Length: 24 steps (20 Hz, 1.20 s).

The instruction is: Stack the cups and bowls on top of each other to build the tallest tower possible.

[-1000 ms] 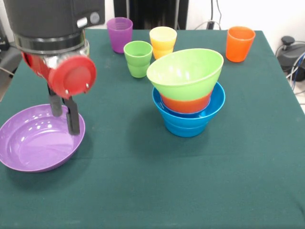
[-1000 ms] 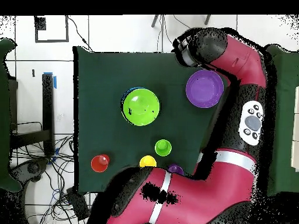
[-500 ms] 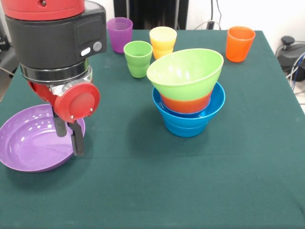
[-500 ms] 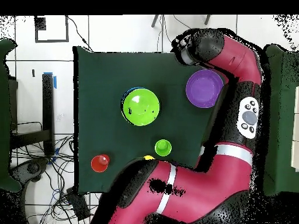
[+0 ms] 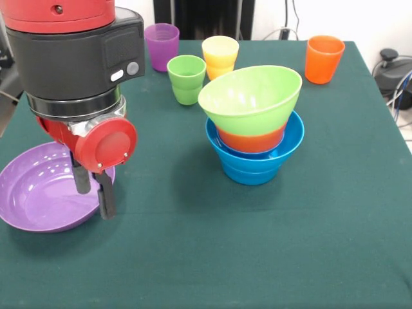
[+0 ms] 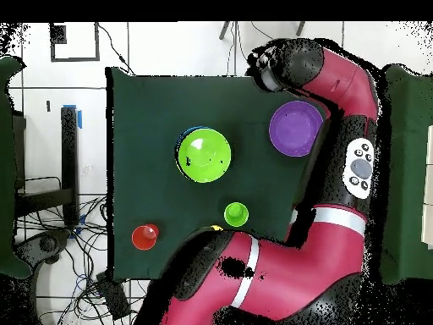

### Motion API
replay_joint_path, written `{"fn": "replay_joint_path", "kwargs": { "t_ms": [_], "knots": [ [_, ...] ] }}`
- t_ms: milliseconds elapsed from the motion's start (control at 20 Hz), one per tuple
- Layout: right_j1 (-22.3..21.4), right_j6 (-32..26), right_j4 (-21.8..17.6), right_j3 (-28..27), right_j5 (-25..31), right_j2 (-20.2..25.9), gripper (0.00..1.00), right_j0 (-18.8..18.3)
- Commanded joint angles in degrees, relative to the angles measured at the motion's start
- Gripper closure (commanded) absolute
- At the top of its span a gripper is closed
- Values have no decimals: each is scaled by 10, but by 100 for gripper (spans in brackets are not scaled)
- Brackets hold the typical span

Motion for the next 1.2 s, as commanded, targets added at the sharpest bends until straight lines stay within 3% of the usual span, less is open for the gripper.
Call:
{"fn": "replay_joint_path", "kwargs": {
  "t_ms": [50, 500, 800, 1200],
  "knots": [
    [-19, -257, -57, 30, 17, 89, 0, -15],
    [-40, -376, -93, 100, -5, 115, 0, -32],
    [-14, -400, -107, 64, 14, 117, 0, -33],
    [22, -390, -108, 19, 24, 126, 0, -26]
  ]
}}
